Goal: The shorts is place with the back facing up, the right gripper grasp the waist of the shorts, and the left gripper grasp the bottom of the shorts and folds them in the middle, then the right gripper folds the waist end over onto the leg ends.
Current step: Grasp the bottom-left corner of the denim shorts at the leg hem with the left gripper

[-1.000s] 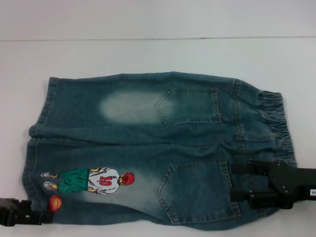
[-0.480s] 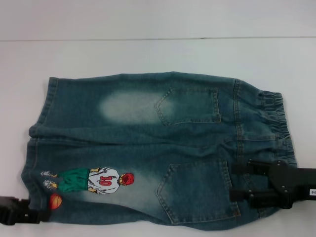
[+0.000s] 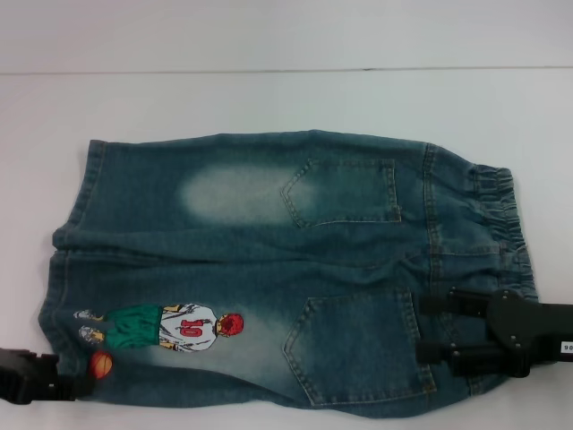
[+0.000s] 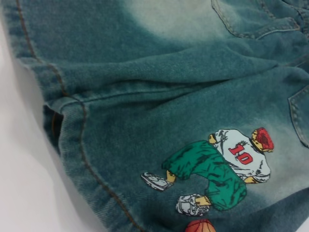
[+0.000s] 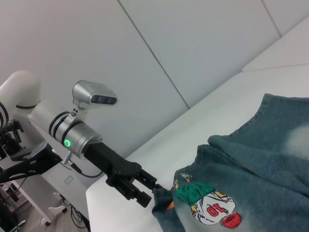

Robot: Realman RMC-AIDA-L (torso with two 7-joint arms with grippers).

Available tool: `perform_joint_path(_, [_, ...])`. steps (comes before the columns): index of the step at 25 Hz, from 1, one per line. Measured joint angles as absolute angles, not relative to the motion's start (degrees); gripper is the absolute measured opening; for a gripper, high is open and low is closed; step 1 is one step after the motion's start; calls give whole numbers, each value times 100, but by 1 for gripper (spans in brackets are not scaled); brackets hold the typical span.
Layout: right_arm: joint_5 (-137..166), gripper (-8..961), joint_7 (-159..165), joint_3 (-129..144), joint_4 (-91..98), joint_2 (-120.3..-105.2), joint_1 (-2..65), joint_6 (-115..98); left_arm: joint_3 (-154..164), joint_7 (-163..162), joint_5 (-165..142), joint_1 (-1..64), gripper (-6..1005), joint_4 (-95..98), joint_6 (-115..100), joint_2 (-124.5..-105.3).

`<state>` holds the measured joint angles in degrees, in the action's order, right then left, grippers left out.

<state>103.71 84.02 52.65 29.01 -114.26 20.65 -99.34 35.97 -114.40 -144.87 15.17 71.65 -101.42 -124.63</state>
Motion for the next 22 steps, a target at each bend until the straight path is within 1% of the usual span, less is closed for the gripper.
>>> perform_joint_path(8, [10359, 942, 8402, 5140, 2929, -11408, 2051, -9980, 3648, -11518, -14436, 1524, 760, 7148, -10106, -12463])
perform_joint_path(22, [10341, 944, 8402, 5049, 2945, -11426, 2047, -10011, 3770, -11582, -14297, 1490, 758, 7157, -10099, -12463])
